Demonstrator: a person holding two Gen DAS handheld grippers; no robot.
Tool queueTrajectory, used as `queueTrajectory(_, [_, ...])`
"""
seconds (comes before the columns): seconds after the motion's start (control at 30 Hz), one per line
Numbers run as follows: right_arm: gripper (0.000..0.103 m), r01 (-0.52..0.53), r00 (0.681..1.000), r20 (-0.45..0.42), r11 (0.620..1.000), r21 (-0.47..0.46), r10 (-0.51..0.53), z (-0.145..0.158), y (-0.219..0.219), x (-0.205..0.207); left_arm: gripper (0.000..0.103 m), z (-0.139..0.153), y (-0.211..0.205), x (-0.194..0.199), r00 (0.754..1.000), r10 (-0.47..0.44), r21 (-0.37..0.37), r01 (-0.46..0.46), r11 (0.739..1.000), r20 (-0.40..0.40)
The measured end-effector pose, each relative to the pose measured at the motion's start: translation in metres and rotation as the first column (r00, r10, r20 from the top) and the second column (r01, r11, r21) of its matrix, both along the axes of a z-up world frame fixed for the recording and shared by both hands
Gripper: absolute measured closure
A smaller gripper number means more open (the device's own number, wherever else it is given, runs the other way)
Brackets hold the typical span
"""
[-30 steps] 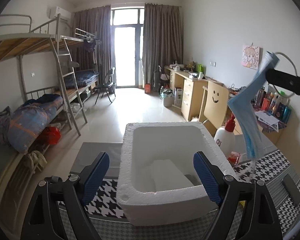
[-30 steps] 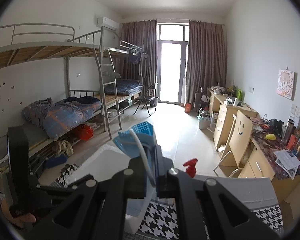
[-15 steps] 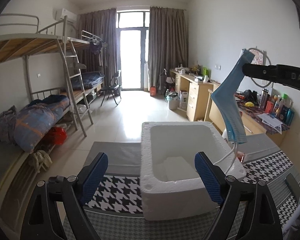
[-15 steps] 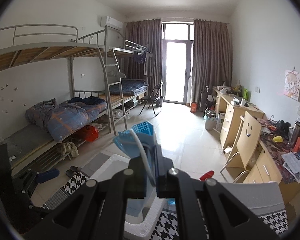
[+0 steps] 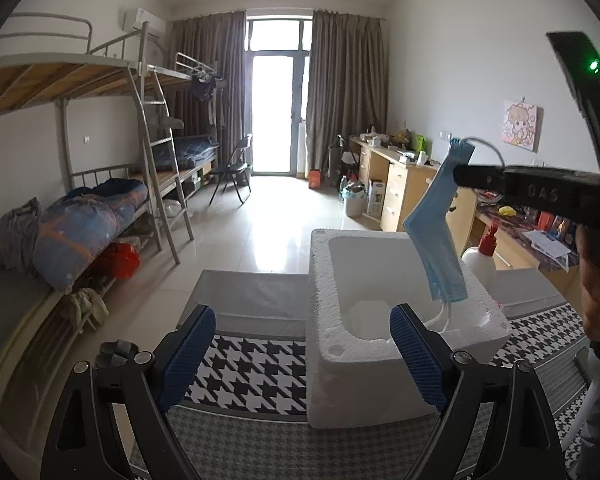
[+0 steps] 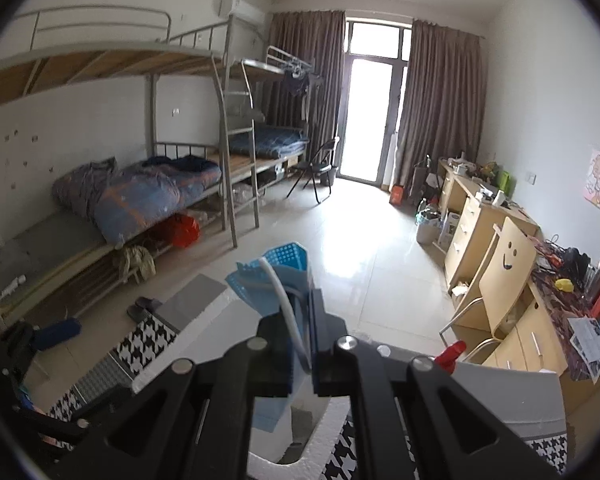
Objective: Organize soft objects
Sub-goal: 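Lower the blue mask into the foam box and open the right gripper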
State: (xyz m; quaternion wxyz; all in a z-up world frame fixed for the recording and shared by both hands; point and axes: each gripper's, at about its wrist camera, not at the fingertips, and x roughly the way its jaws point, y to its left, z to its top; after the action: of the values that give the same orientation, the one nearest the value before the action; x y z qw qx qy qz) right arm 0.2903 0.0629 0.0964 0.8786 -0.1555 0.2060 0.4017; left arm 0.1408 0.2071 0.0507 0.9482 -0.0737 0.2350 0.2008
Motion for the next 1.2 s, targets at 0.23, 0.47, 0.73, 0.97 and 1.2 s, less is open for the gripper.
queueTrajectory(0.23, [0.094,-0.023,0.999,-0.051,0.997,-0.073,0.019,-0.017,0.011,0.008,0.013,-0.007,0.006,-0.001,1.0,0.002,-0.018,-0.002,1.0,-0.006])
queueTrajectory(0.47, [0.094,-0.049,0.992,-0.119,0.991,-0.121,0.035,-0.033,0.018,0.014,0.013,-0.01,0.009,-0.003,1.0,0.006,-0.03,-0.007,1.0,-0.012])
queueTrajectory(0.73, [0.093,-0.064,0.977,-0.212,0.988,-0.139,0.034,-0.046,0.023,0.023,0.013,-0.014,0.01,-0.006,1.0,0.008,-0.032,-0.008,0.999,-0.016])
queueTrajectory(0.97, [0.035,-0.074,0.975,-0.216,0.986,-0.148,0.041,-0.05,0.022,0.017,0.013,-0.016,0.01,-0.006,1.0,0.004,-0.034,-0.005,0.999,-0.021])
queueTrajectory(1.2, [0.035,-0.072,0.976,-0.215,0.989,-0.127,0.043,-0.044,0.01,0.013,0.013,-0.014,0.006,-0.01,1.0,-0.005,-0.031,0.005,0.999,-0.014])
